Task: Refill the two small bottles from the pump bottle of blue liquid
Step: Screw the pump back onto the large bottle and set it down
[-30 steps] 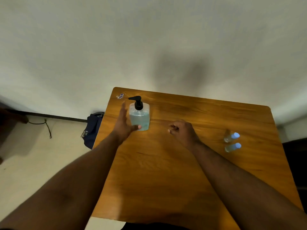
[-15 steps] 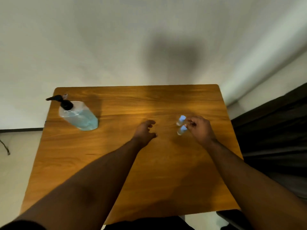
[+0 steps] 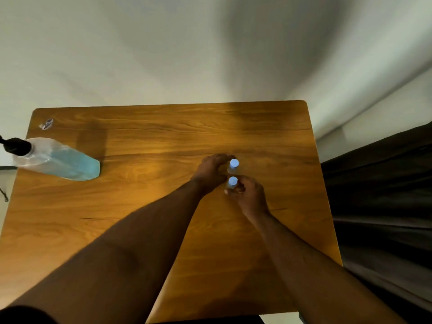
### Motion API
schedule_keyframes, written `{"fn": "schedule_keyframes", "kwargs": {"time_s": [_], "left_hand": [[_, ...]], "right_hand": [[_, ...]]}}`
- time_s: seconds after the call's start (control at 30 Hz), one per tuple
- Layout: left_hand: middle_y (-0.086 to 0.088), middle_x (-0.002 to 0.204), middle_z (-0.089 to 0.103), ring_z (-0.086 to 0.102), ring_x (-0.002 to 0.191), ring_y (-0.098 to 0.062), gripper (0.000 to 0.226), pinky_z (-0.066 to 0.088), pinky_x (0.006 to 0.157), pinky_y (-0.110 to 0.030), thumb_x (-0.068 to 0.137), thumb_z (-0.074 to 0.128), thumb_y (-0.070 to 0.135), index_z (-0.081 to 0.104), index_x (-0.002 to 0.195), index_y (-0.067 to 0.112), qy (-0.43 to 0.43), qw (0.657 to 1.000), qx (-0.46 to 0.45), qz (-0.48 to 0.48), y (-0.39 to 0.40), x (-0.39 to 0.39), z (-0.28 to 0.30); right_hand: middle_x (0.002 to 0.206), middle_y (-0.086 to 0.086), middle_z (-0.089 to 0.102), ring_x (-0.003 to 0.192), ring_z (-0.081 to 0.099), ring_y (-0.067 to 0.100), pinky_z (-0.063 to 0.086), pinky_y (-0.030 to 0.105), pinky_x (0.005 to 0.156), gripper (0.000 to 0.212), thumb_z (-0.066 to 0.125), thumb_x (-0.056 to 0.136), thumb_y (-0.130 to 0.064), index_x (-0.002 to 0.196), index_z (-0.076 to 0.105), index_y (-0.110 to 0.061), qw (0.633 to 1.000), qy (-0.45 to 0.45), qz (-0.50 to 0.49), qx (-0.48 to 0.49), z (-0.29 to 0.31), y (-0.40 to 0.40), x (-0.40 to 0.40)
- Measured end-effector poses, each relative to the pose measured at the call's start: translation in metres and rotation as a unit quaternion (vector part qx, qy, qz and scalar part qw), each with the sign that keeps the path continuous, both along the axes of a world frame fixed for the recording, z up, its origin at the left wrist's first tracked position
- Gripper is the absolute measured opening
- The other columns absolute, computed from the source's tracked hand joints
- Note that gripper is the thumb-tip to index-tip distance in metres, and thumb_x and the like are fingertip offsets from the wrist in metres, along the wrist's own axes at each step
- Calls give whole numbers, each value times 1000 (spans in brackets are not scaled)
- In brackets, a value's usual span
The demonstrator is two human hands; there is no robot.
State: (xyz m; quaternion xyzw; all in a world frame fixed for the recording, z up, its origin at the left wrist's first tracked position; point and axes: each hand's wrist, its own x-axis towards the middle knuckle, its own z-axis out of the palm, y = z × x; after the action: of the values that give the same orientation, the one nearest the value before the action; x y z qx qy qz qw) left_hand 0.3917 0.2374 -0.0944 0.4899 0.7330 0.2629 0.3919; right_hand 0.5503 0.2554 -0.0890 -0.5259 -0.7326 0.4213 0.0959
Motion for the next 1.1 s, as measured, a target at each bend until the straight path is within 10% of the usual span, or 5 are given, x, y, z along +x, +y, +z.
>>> {"fn": "schedule_keyframes", "kwargs": {"time_s": [0.23, 0.53, 1.1], "left_hand": [[0, 114, 69, 64, 104, -14, 40, 51, 88, -29, 81, 73, 12, 66, 120, 17, -48, 988, 41, 141, 13, -6, -2], [2, 97, 64, 55, 86, -10, 40, 45, 70, -22, 81, 75, 17, 63, 119, 11, 41, 972, 54, 226, 48, -56, -4], [-4, 112, 67, 63, 102, -21, 54, 53, 83, -34, 83, 73, 19, 53, 133, 15, 38, 971, 75, 224, 83, -65, -27]], "right_hand": [[87, 1, 60, 79, 59, 16, 52, 32, 66, 23, 75, 78, -25, 91, 65, -9, 998, 15, -20, 66, -5, 40, 5], [100, 7, 64, 88, 59, 18, 46, 28, 70, 31, 71, 80, -27, 105, 64, -9, 995, 26, 22, 95, -9, 113, -54], [112, 10, 66, 103, 62, 24, 53, 35, 86, 35, 73, 80, -12, 113, 61, -7, 995, 31, 19, 89, -37, 152, -86]]}}
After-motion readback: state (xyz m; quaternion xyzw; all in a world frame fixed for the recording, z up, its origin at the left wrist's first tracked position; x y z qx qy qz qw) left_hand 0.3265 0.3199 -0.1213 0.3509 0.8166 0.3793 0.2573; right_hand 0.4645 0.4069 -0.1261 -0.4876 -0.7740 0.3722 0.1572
